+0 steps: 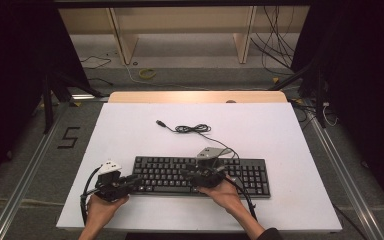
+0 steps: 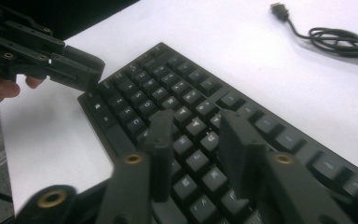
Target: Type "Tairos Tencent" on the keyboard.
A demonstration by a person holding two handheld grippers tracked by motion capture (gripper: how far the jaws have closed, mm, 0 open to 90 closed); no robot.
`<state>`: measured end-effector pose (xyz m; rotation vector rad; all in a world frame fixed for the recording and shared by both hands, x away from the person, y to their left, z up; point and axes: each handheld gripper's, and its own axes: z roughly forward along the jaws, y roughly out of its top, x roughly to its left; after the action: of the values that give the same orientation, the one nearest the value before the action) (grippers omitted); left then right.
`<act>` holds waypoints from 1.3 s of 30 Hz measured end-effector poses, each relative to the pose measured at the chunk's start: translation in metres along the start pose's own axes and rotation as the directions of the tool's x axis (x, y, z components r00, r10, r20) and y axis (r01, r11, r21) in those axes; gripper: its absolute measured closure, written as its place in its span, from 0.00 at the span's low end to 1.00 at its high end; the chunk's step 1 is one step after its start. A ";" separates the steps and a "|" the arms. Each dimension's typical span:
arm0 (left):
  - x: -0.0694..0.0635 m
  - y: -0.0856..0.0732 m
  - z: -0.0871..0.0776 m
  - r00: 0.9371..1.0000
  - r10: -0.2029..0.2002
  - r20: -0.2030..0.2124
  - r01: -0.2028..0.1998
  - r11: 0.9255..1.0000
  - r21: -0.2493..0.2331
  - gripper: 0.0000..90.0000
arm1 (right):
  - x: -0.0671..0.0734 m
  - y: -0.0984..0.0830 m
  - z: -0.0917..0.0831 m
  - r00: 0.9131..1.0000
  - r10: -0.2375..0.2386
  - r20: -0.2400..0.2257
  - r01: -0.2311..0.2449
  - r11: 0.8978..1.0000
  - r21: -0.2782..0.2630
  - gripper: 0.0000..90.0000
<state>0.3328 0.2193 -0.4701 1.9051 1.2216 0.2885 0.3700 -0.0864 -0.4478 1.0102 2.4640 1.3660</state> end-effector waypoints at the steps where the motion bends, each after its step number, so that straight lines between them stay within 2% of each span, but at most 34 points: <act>1: 0.000 0.000 0.000 1.000 0.005 -0.003 -0.005 1.000 0.003 0.84 | 0.001 0.001 0.003 1.000 -0.002 -0.001 0.002 1.000 0.007 0.78; 3: 0.001 0.000 0.001 1.000 0.009 -0.007 -0.009 1.000 0.008 0.91 | 0.003 0.005 0.012 1.000 -0.003 -0.006 0.003 1.000 0.020 0.86; 4: 0.001 0.000 0.001 1.000 0.011 -0.009 -0.011 1.000 0.012 0.93 | 0.003 0.005 0.012 1.000 -0.003 -0.006 0.003 1.000 0.020 0.86; 11: 0.003 0.000 0.005 1.000 0.022 -0.018 -0.021 0.999 0.037 0.99 | 0.006 0.011 0.032 1.000 -0.012 0.002 0.011 0.998 0.062 1.00; 16: 0.004 0.000 0.006 0.999 0.028 -0.021 -0.027 0.998 0.051 0.99 | 0.010 0.013 0.049 1.000 -0.023 0.011 0.022 0.994 0.103 1.00; 22: 0.004 0.000 0.006 0.999 0.025 -0.021 -0.024 0.998 0.055 0.99 | 0.012 0.016 0.062 1.000 -0.018 0.018 0.015 0.993 0.118 1.00; 39: 0.006 -0.001 0.010 1.000 0.020 -0.021 -0.018 0.997 0.079 0.99 | 0.011 0.016 0.072 0.999 -0.020 0.031 0.015 0.991 0.136 1.00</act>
<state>0.3408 0.2189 -0.4779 1.9871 1.2460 0.2752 0.4000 -0.0236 -0.4745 1.0270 2.5644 1.1808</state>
